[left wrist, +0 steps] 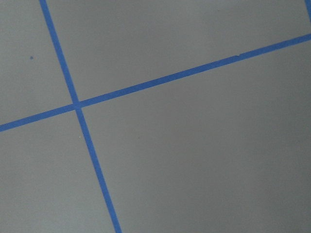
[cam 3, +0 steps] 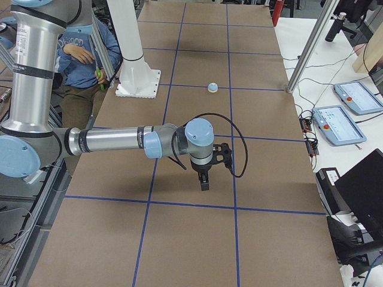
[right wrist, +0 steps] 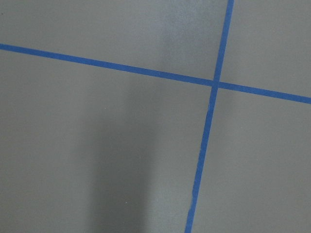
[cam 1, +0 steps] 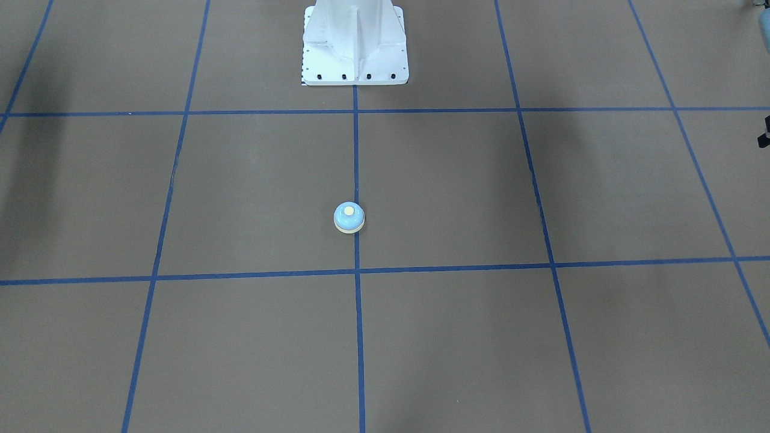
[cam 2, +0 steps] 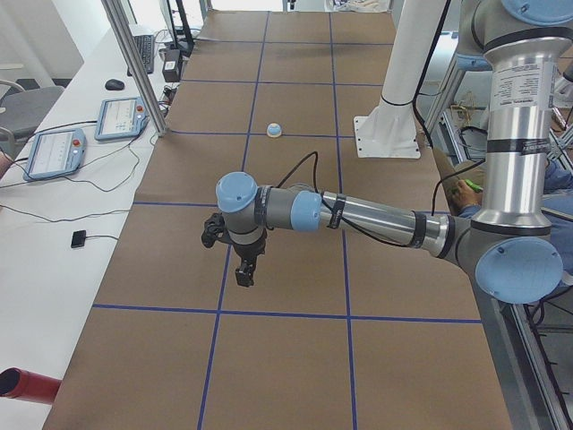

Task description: Place and press bell with both arms

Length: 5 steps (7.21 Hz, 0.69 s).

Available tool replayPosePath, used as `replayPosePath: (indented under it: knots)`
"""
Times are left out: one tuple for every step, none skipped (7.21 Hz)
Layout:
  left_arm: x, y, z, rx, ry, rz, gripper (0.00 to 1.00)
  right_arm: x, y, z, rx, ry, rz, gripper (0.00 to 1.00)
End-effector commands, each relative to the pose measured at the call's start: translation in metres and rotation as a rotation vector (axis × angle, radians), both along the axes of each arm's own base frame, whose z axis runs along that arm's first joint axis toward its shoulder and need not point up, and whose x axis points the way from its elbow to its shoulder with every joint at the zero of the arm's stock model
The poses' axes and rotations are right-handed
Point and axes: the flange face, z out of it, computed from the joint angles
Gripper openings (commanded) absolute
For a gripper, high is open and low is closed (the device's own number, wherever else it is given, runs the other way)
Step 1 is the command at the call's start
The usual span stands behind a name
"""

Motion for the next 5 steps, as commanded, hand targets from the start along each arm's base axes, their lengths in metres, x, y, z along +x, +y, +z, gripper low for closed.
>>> replayPosePath:
  knots:
    - [-0.017, 0.005, 0.028, -0.053, -0.006, -0.034, 0.99, 0.001, -0.001, 0.002, -0.006, -0.016, -0.003, 1.0]
    - [-0.017, 0.007, 0.022, -0.045, -0.001, -0.037, 0.99, 0.002, 0.002, 0.005, -0.02, -0.009, 0.001, 1.0]
    - [-0.017, 0.007, 0.018, -0.036, 0.001, -0.038, 0.99, 0.005, 0.0, 0.014, -0.02, 0.044, 0.005, 1.0]
    - [-0.017, 0.006, 0.019, -0.044, 0.003, -0.042, 1.0, 0.005, -0.013, 0.01, -0.015, 0.051, 0.01, 1.0]
    - [-0.021, 0.007, 0.012, -0.03, 0.005, -0.051, 1.0, 0.005, -0.022, 0.005, -0.032, 0.049, 0.011, 1.0]
